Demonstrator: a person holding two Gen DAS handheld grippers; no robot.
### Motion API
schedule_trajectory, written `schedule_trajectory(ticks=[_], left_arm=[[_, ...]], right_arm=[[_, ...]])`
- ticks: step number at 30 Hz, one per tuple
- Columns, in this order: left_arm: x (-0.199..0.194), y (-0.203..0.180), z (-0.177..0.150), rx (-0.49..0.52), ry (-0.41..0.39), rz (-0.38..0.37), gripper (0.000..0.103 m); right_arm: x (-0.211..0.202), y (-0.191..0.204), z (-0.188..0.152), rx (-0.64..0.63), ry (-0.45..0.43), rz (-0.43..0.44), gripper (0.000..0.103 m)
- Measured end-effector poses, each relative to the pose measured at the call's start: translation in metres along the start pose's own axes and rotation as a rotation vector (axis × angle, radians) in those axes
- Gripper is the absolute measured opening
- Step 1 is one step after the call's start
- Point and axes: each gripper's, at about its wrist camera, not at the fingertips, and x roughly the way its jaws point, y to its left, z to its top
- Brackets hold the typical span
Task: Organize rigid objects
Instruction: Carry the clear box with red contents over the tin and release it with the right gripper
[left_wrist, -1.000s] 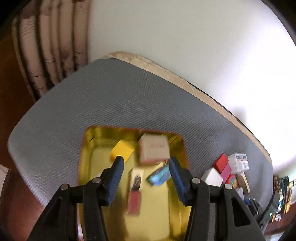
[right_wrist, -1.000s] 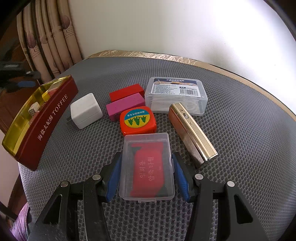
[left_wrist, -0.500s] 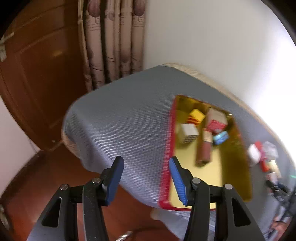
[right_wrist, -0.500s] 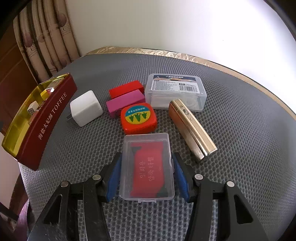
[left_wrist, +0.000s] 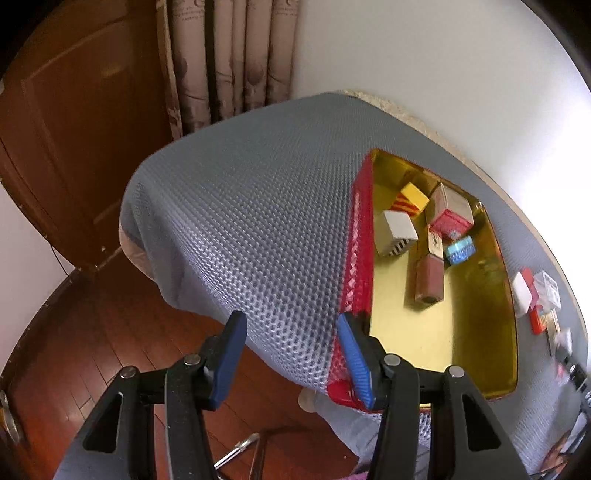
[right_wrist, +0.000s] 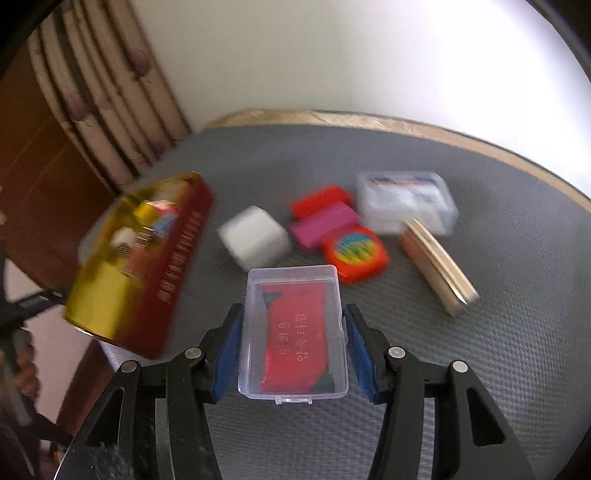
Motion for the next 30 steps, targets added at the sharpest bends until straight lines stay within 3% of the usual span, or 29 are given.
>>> schedule_trajectory(ticks=[5,13,19,30], left_arm=[[-0.004,-0.006,-0.001,0.029,-0.016,0.021,0.053],[-0.009,-0.002,0.001,0.017,-0.028,0.028,0.053],[-0.01,0.002,0.003,0.004,-0.031,0.027,0.053],[-0.006,0.003,0.004,0.001,-0.007,0.023,0.053]], right_arm=[[-0.001,0.055,0.026,-0.07,-0.015,0.094,0.05],[0.038,0.128,0.049,-0.128,0.034,0.208,0.05],[0.076,0.156,0.054,-0.163,0.084,0.195,0.05],[0.116,0.164,0.051,-0.194,0.137,0.148,0.051]])
